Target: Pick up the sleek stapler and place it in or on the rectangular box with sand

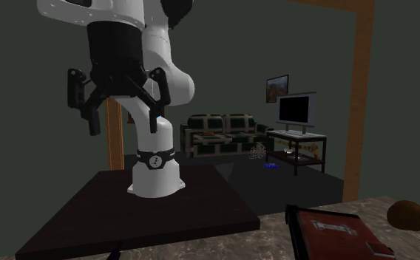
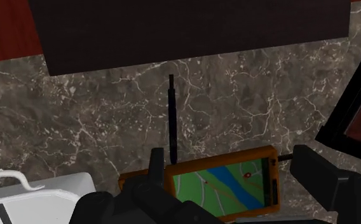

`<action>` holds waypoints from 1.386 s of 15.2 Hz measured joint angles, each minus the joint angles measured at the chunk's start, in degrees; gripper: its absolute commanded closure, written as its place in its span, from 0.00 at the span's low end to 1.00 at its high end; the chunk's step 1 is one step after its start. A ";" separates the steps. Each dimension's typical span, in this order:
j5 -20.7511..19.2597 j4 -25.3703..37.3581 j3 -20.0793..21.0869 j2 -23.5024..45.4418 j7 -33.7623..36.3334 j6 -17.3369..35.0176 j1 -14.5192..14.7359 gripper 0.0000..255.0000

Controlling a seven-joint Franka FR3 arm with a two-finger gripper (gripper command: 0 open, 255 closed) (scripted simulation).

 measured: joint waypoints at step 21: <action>9.22 -3.45 -2.69 44.12 -12.55 49.84 0.84 0.00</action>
